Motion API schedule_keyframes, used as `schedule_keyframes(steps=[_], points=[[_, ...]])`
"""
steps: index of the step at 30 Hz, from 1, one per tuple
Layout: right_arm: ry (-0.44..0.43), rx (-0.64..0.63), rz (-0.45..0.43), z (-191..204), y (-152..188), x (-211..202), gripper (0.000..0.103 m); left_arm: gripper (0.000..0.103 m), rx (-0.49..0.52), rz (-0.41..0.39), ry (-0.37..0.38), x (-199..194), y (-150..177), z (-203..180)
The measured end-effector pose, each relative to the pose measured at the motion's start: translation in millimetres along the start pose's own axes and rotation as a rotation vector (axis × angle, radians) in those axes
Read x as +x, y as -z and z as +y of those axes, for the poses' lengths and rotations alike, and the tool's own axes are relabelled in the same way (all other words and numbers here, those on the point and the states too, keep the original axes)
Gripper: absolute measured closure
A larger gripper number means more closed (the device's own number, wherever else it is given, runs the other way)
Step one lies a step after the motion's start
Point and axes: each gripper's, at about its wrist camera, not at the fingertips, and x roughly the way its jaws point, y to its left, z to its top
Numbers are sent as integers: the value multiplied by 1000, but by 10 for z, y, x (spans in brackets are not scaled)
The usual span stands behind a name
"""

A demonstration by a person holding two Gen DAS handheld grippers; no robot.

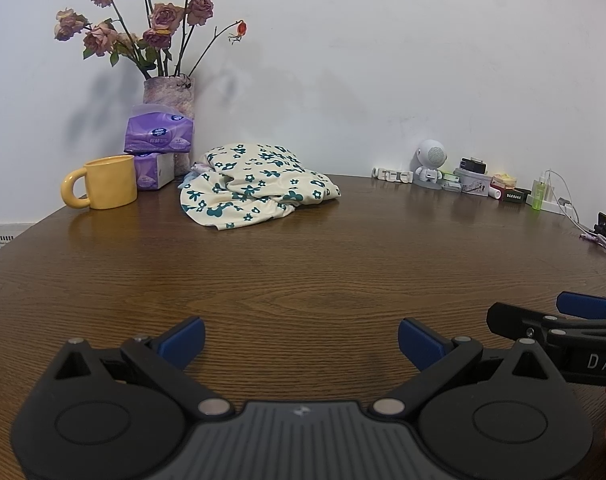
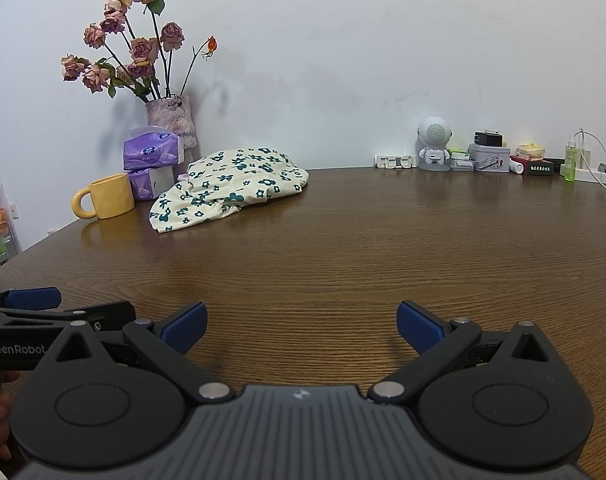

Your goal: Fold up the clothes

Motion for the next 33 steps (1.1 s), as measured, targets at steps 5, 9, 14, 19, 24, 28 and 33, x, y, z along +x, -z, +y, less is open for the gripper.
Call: schedule_keyframes(steps=[5, 9, 14, 19, 24, 28, 33], points=[[0, 1, -1, -2, 1, 1, 0, 0, 0, 0, -1, -2, 3, -6], [0, 2, -1, -2, 0, 2, 0, 0, -1, 0, -3, -2, 5, -10], [1, 8, -2, -13, -1, 4, 0, 0, -2, 0, -9, -5, 4, -18], [7, -13, 0, 16, -6, 11, 0, 0, 7, 4, 0, 6, -6, -22], [-2, -25, 15, 27, -30, 39, 0, 0, -1, 8, -7, 19, -26, 2], [-19, -9, 22, 28, -68, 64, 0, 0, -4, -9, -1, 2, -69, 5], [-31, -42, -3, 80, -192, 74, 0, 0, -20, -21, -11, 5, -191, 57]])
